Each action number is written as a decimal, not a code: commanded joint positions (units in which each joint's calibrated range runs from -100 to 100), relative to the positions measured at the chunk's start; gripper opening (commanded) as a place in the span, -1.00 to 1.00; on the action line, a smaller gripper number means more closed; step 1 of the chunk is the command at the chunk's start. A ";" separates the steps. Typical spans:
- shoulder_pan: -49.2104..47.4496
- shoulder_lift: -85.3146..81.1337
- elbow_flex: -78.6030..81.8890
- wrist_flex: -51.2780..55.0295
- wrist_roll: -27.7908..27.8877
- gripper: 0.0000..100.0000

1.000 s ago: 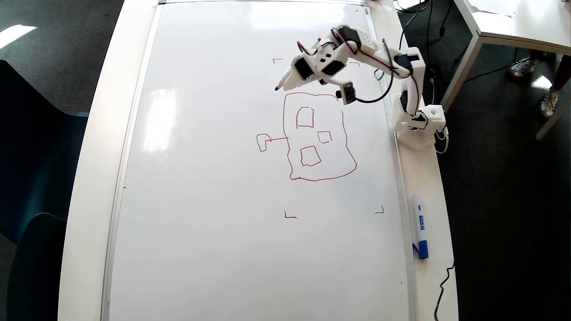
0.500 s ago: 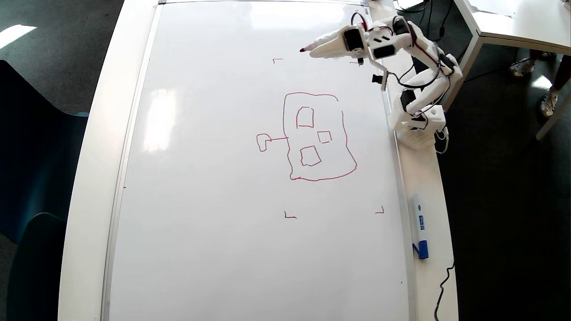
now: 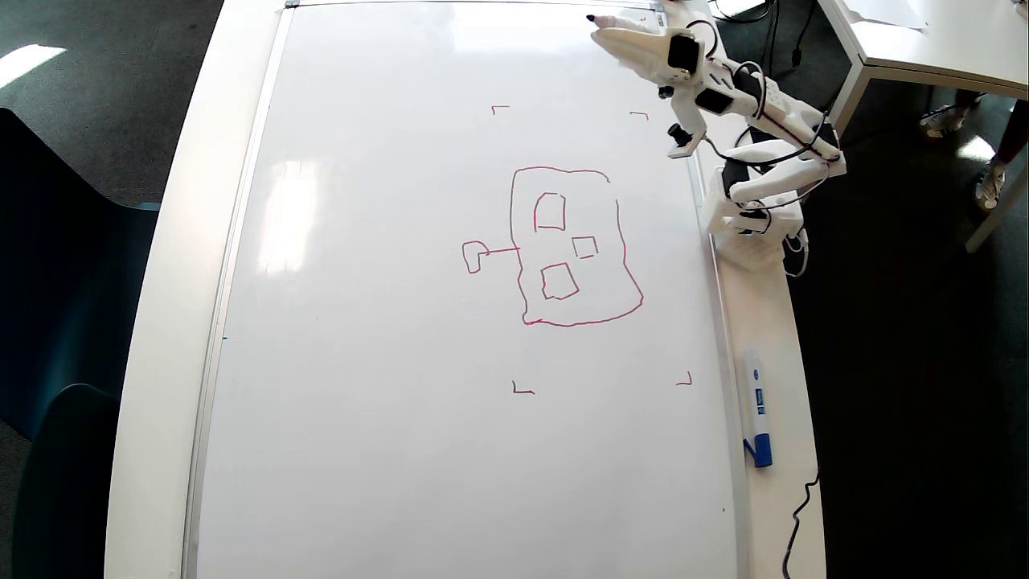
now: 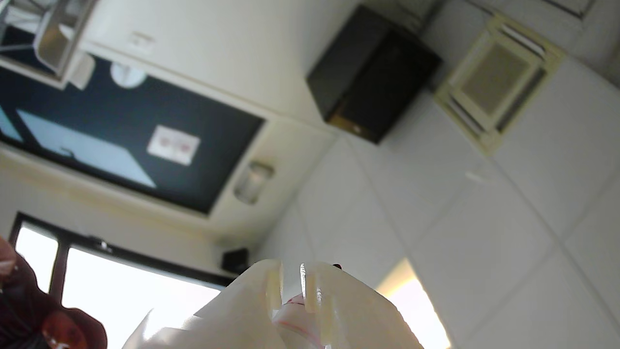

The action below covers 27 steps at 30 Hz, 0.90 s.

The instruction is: Draw on a whiteboard a robot head using a pen attached to the gripper

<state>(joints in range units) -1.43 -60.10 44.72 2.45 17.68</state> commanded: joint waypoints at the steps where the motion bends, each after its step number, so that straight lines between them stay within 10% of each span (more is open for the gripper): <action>1: 0.59 -1.91 5.71 -16.70 -2.61 -0.98; 9: 2.13 -1.99 12.70 -39.81 -16.01 -0.98; 27: -7.00 -30.42 31.76 -56.84 -16.66 -0.98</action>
<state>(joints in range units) -7.84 -84.07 71.04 -50.17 1.29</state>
